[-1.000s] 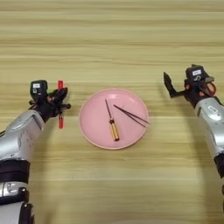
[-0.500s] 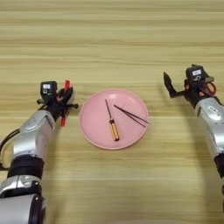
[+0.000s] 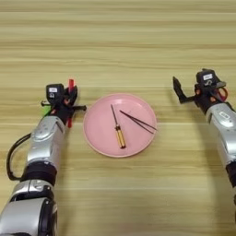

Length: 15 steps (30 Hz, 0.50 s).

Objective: Move the objects on the table

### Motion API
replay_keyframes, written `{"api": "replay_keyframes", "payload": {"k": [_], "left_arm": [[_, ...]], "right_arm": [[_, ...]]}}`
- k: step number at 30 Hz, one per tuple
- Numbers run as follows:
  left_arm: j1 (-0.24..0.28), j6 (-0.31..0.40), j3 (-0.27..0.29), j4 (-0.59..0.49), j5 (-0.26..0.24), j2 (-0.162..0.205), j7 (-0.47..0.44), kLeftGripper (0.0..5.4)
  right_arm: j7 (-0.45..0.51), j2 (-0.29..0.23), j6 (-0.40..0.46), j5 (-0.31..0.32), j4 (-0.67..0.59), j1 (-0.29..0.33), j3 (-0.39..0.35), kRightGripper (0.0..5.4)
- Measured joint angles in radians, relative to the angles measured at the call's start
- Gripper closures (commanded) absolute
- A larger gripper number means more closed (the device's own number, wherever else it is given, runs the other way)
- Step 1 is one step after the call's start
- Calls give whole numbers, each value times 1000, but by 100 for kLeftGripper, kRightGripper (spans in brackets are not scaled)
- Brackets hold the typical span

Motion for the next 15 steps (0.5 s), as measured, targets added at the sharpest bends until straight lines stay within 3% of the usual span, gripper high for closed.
{"api": "replay_keyframes", "payload": {"k": [6,7,15], "left_arm": [[-20,-22,-4,35,21,0,12,493],[-23,-26,-7,41,25,0,15,464],[-27,-27,-21,67,46,0,27,393]], "right_arm": [[0,0,0,0,0,0,-2,0],[0,0,0,0,0,0,-2,0],[3,0,0,4,0,0,-3,0]]}}
